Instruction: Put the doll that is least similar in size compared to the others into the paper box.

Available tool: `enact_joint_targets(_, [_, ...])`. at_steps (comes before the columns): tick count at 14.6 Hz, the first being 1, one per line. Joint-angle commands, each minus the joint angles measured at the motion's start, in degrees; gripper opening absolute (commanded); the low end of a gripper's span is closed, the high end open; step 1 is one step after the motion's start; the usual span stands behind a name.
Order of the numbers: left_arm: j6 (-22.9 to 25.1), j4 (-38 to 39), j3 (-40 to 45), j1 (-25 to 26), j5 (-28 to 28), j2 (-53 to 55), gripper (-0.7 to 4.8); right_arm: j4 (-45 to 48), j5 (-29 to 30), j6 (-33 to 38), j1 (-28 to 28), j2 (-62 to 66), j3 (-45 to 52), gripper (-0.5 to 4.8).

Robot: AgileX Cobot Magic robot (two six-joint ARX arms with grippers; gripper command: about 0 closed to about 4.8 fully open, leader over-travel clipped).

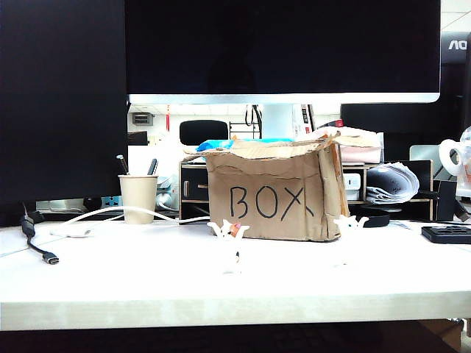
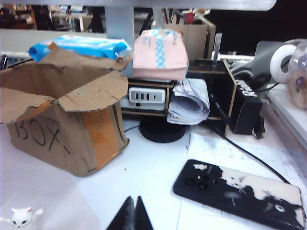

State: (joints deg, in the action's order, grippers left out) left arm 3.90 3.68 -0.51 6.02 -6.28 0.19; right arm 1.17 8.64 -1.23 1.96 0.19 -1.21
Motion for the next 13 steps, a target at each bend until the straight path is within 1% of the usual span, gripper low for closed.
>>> enact_joint_targets(1, [0.17,-0.68,-0.07,0.07,-0.2,0.0,-0.05,1.97,-0.24,0.17,0.42,0.0,0.87,-0.05])
enact_joint_targets(4, [0.17,-0.68,-0.07,0.07,-0.22,0.0,-0.05,2.03,-4.63,0.2,0.46,0.0,0.87,-0.05])
enact_joint_targets(13, [0.17,-0.68,-0.07,0.07,-0.2,0.0,-0.05,2.08,-4.68,0.15,0.68,0.0,0.87,-0.05])
